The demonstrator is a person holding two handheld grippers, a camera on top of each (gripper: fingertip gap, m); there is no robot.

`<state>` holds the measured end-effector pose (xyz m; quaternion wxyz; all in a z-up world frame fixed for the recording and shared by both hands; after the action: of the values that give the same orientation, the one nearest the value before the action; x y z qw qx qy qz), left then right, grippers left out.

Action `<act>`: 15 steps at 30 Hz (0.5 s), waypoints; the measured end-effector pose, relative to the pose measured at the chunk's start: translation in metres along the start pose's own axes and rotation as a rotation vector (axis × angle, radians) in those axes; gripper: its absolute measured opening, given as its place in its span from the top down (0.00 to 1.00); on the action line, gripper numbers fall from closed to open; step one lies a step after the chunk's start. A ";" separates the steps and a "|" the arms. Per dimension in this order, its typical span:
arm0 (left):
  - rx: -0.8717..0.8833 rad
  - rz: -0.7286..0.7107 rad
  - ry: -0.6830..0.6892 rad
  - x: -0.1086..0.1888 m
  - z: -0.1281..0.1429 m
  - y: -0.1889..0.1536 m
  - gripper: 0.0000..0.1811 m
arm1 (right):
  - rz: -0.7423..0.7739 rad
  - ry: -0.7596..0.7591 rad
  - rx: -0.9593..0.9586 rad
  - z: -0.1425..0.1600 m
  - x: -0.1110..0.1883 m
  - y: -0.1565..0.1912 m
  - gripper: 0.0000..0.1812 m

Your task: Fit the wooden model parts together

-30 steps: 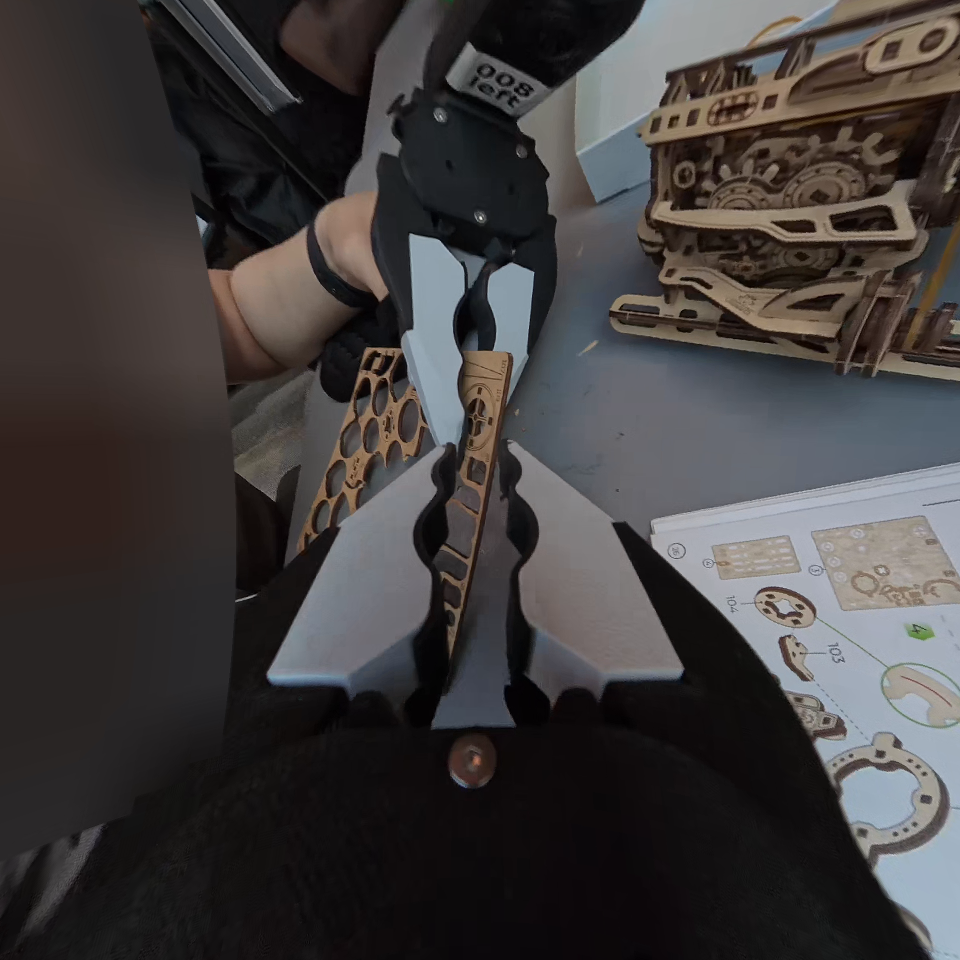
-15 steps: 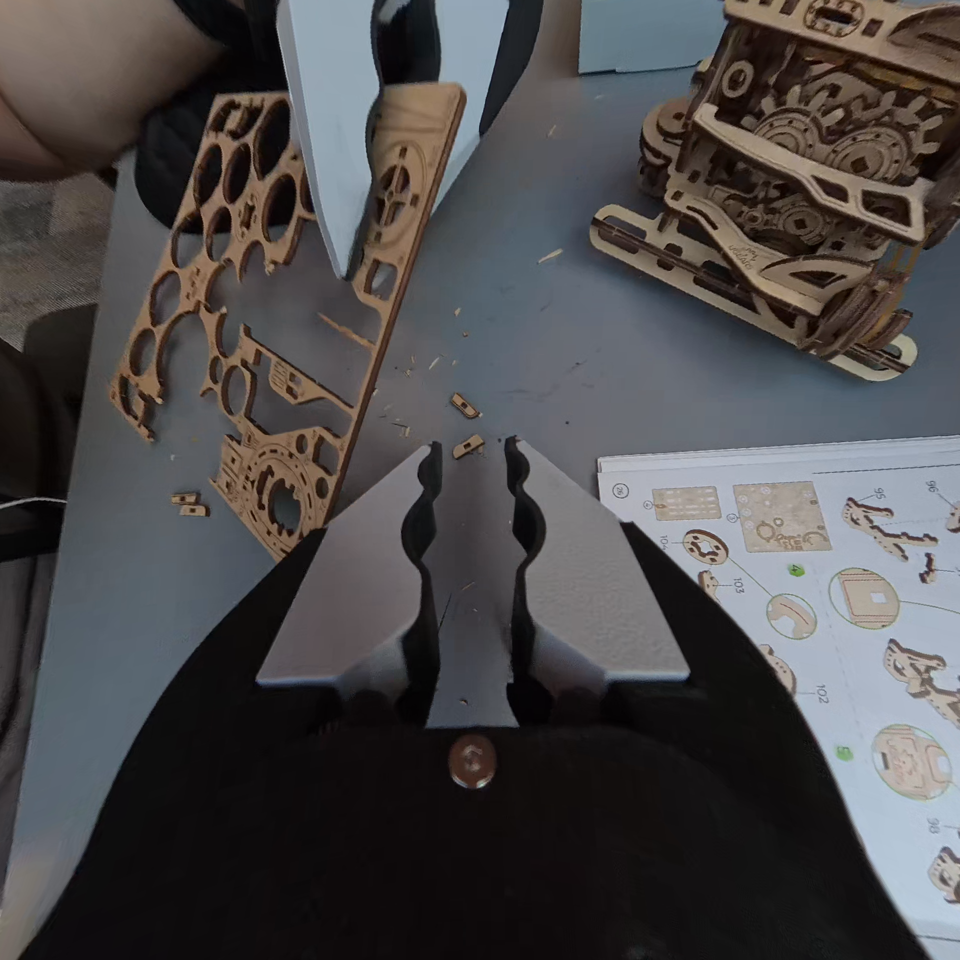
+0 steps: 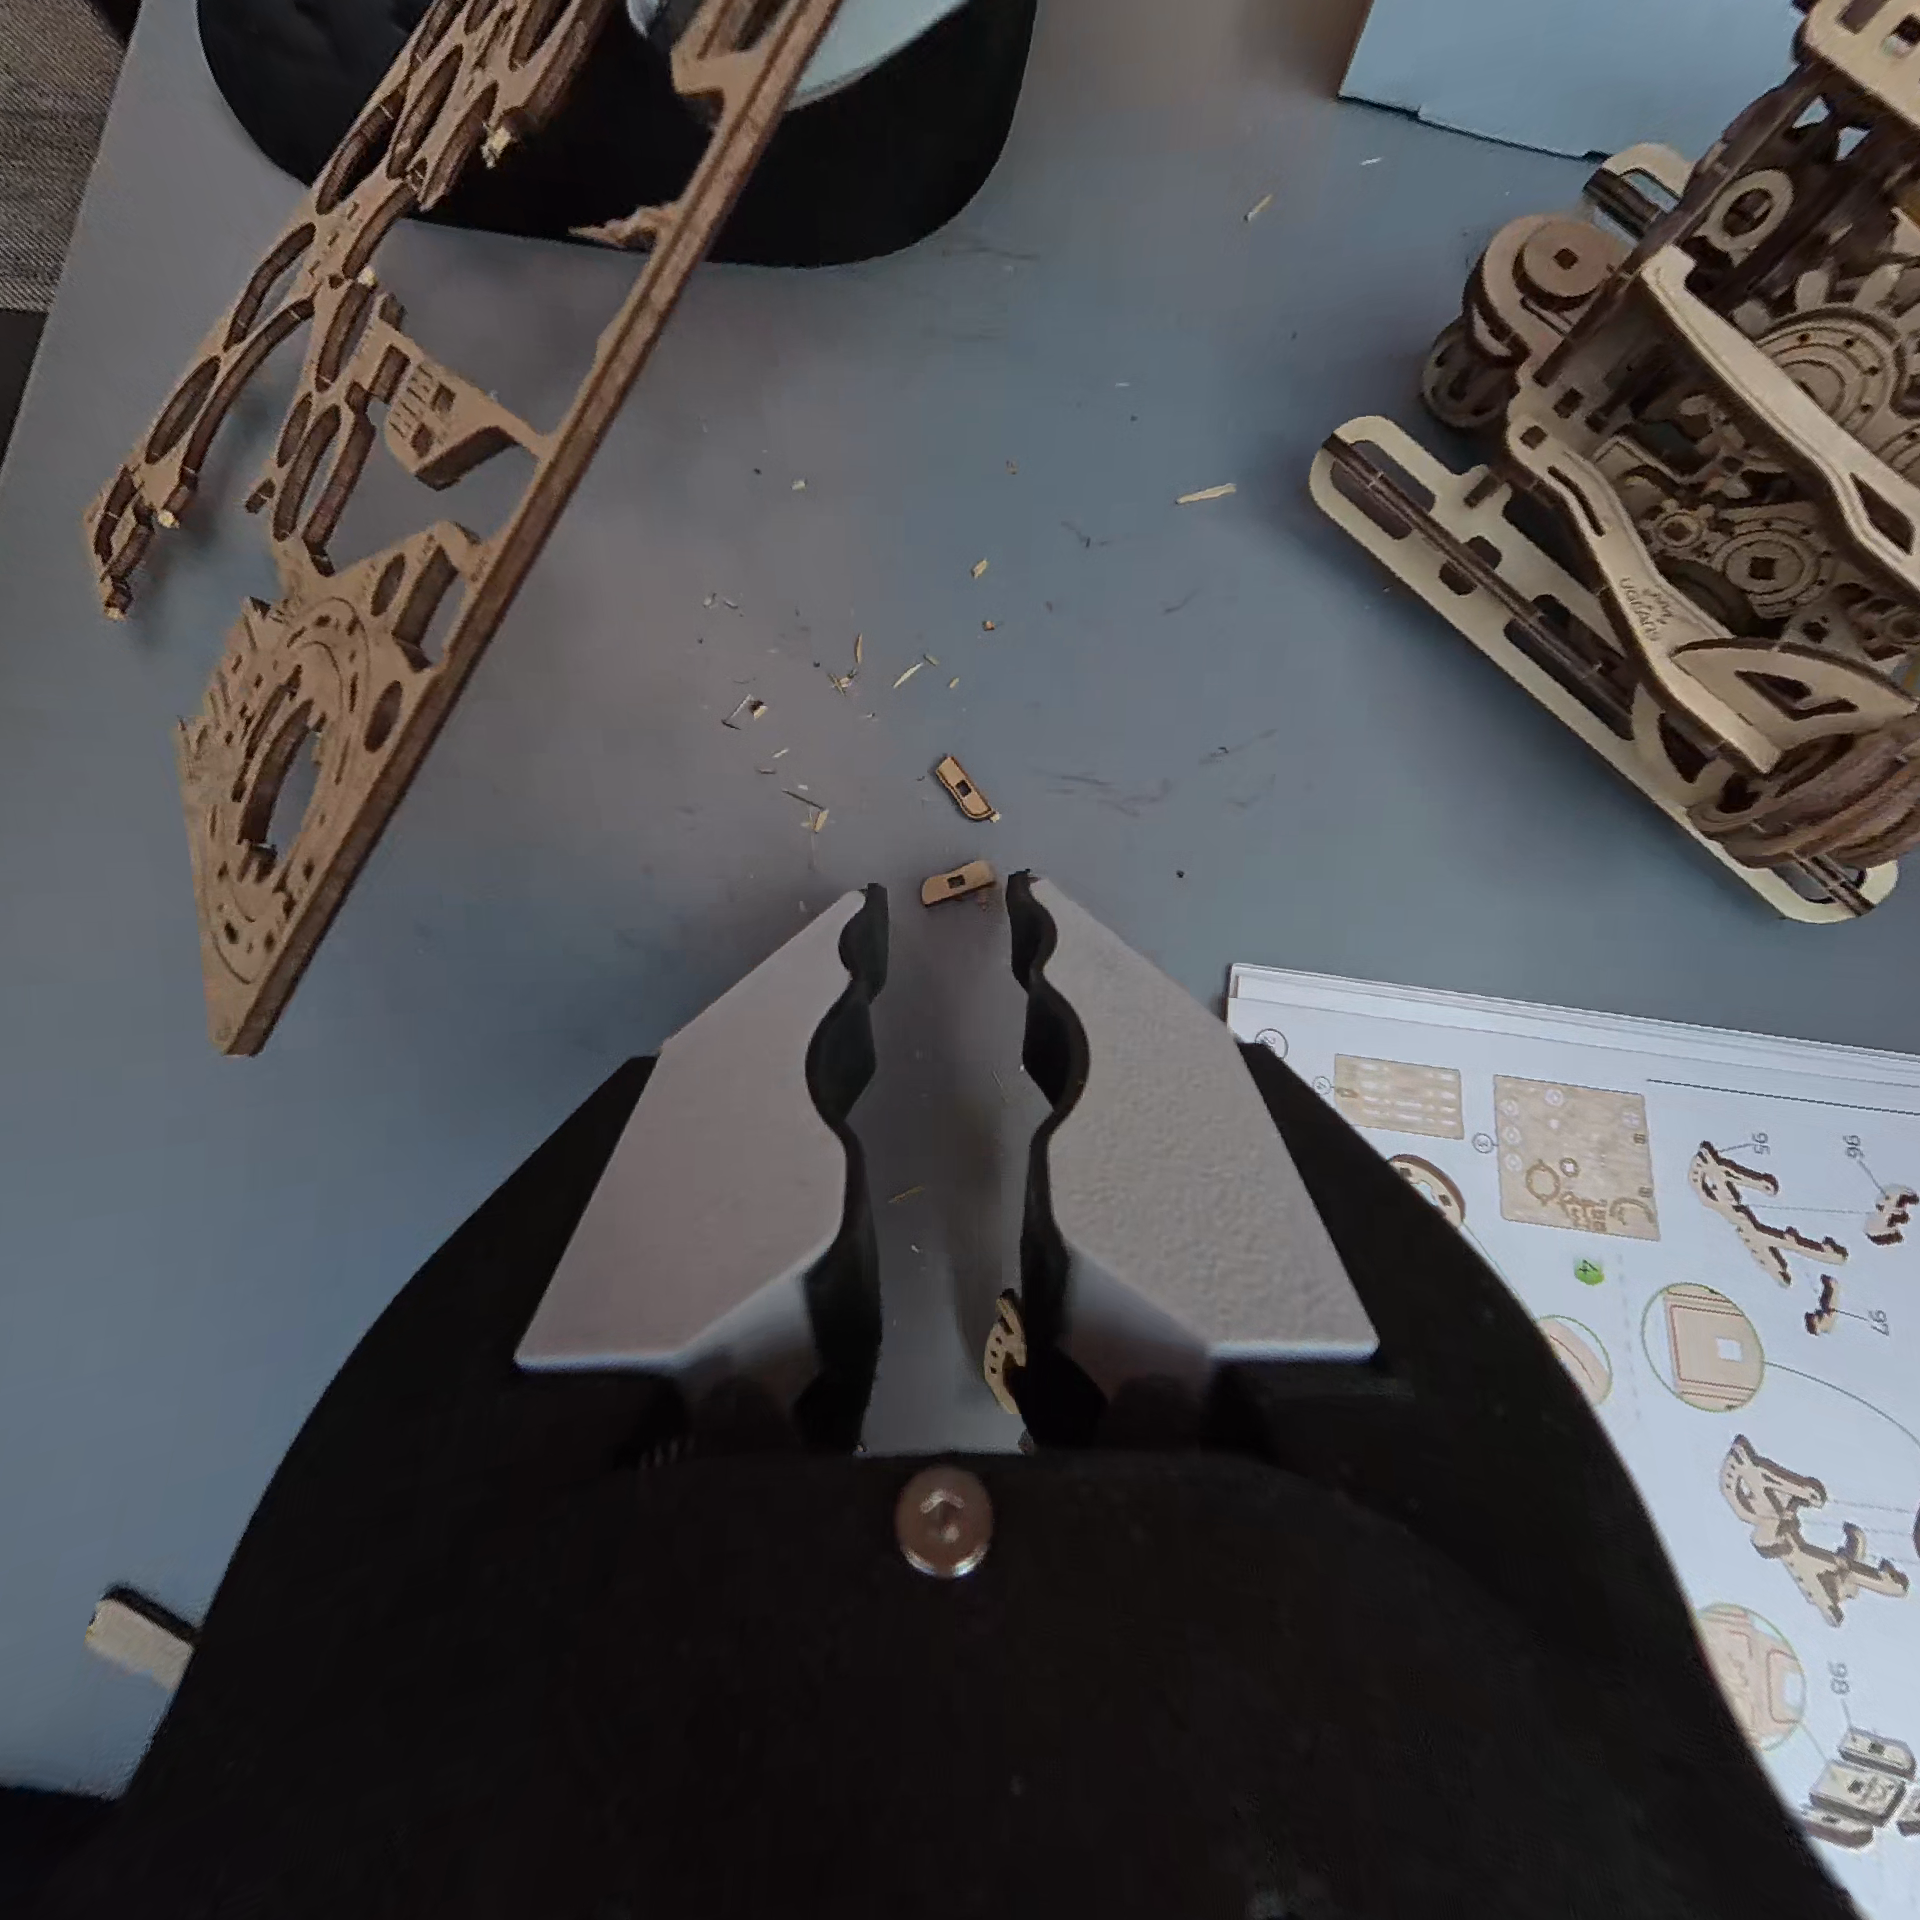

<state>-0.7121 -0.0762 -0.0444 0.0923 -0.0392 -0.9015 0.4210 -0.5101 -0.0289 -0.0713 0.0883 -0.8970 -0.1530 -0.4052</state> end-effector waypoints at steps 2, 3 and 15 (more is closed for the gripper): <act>-0.001 0.020 -0.003 0.000 0.000 -0.001 1.00 | 0.000 0.018 0.021 -0.001 -0.003 -0.001 0.88; -0.001 0.026 -0.003 0.000 0.000 -0.002 1.00 | 0.007 0.024 0.035 -0.002 -0.004 -0.001 0.88; -0.031 0.072 0.008 0.005 0.002 -0.008 1.00 | -0.041 -0.174 -0.119 -0.003 0.028 -0.006 0.93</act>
<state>-0.7168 -0.0820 -0.0384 0.0801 -0.0747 -0.9056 0.4098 -0.4967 -0.0188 -0.0486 0.0127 -0.9291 -0.1541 -0.3360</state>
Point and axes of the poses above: each gripper's, where its closed fingertips meet, x back along the fingers, z out of its underside, y = z × x across the jaws, the point moved 10 cm from there along x, back along the fingers, and after that the axes turned 4 degrees about x, right-handed, at the moved point
